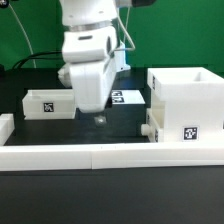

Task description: Assemble drawer

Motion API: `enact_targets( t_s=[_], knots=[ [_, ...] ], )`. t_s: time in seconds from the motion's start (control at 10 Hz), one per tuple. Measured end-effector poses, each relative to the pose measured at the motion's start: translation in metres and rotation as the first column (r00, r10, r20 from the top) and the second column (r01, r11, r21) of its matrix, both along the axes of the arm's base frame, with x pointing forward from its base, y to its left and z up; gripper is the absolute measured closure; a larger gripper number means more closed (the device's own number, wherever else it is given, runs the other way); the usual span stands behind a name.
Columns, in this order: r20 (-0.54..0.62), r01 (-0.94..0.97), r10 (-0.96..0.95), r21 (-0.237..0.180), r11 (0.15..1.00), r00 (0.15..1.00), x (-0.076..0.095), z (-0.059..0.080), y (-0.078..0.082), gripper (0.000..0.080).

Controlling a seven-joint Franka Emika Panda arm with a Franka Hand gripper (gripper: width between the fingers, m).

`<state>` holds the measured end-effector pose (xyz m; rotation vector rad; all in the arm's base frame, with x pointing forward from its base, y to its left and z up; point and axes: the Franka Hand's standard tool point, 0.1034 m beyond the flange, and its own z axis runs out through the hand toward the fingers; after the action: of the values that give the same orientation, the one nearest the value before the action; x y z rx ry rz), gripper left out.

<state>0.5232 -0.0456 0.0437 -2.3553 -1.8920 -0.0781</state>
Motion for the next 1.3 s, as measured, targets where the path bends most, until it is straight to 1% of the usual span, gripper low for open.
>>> enact_targets(
  t_s=[0.2, 0.4, 0.5, 0.6, 0.8, 1.0, 1.2, 1.3],
  knots=[
    [0.008, 0.053, -0.053, -0.017, 0.998, 0.999, -0.020, 0.014, -0.024, 0.0150],
    [0.051, 0.093, -0.091, -0.037, 0.995, 0.995, -0.038, 0.022, -0.042, 0.0150],
    [0.055, 0.117, -0.114, -0.047, 0.992, 0.992, -0.054, 0.030, -0.054, 0.0150],
    [0.050, 0.130, -0.127, -0.048, 0.990, 0.991, -0.060, 0.031, -0.058, 0.0150],
    [0.047, 0.149, -0.147, -0.046, 0.988, 0.988, -0.059, 0.029, -0.057, 0.0150],
    [0.034, 0.299, -0.297, -0.044, 0.953, 0.954, -0.059, 0.029, -0.057, 0.0150],
    [0.026, 0.389, -0.389, -0.045, 0.920, 0.921, -0.059, 0.029, -0.057, 0.0150],
    [0.027, 0.518, -0.517, -0.039, 0.854, 0.855, -0.061, 0.030, -0.060, 0.0150]
  ],
)
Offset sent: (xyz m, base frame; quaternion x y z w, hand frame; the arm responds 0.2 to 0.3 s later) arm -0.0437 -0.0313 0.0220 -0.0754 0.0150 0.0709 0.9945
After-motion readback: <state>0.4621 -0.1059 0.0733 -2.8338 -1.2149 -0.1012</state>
